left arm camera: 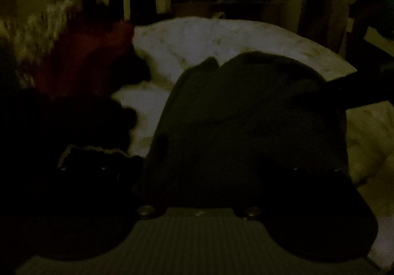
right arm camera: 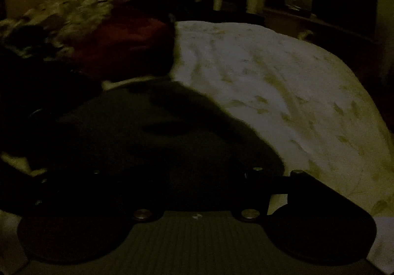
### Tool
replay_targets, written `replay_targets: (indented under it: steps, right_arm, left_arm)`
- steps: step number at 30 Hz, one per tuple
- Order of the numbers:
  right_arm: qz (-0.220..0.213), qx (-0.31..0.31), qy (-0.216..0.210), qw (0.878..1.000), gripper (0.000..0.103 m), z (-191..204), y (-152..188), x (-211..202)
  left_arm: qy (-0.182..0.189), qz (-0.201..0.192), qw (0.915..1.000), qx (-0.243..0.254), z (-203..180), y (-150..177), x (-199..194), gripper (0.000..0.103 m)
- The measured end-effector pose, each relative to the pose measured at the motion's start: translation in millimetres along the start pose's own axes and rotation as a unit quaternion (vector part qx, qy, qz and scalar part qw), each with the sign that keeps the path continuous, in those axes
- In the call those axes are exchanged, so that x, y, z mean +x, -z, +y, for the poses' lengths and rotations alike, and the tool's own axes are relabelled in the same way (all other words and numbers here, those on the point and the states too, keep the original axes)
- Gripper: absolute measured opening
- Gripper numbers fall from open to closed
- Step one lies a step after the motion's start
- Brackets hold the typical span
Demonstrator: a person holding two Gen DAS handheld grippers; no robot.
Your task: Fold small clothes
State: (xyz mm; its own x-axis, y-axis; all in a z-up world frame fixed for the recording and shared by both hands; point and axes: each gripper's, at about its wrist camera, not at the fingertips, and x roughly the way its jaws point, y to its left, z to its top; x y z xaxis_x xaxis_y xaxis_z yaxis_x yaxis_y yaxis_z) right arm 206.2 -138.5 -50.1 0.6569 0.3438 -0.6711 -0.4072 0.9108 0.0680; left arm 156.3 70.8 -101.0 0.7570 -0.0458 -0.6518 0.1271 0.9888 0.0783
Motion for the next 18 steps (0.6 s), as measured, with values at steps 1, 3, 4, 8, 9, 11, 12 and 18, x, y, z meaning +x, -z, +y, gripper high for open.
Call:
replay_targets:
  steps: [1,3,4,8,9,11,12,18]
  right_arm:
    - [0.003,0.017,-0.008,1.000,0.096,-7.6,-0.1,8.8]
    - [0.010,0.052,-0.026,0.998,0.097,-20.4,0.3,24.7]
    - [0.011,0.064,-0.031,0.997,0.098,-23.5,0.8,30.8]
    - [0.013,0.074,-0.033,0.997,0.102,-20.2,4.3,44.4]
    - [0.012,0.074,-0.032,0.997,0.103,-18.6,4.4,45.8]
    - [0.007,0.080,-0.030,0.996,0.103,-17.4,6.3,40.3]
    - [0.004,0.082,-0.030,0.996,0.103,-18.5,7.8,35.9]
    - [-0.016,0.064,-0.023,0.998,0.103,-3.6,1.2,-27.4]
  left_arm:
    - [0.006,0.006,0.9999,-0.013,5.4,1.1,6.3,0.103]
    - [0.011,0.010,0.9996,-0.023,9.0,1.5,12.0,0.103]
    - [0.011,0.011,0.9996,-0.022,9.0,0.9,14.3,0.103]
    - [0.009,0.014,0.9997,-0.016,5.5,-0.3,20.9,0.103]
    - [0.008,0.015,0.9997,-0.016,6.5,-1.3,21.7,0.103]
    - [0.004,0.017,0.9997,-0.017,6.1,-2.2,16.5,0.103]
    - [0.000,0.017,0.9997,-0.016,4.1,-4.2,11.2,0.103]
    - [-0.046,0.018,0.9978,0.044,-20.2,-10.0,-44.1,0.103]
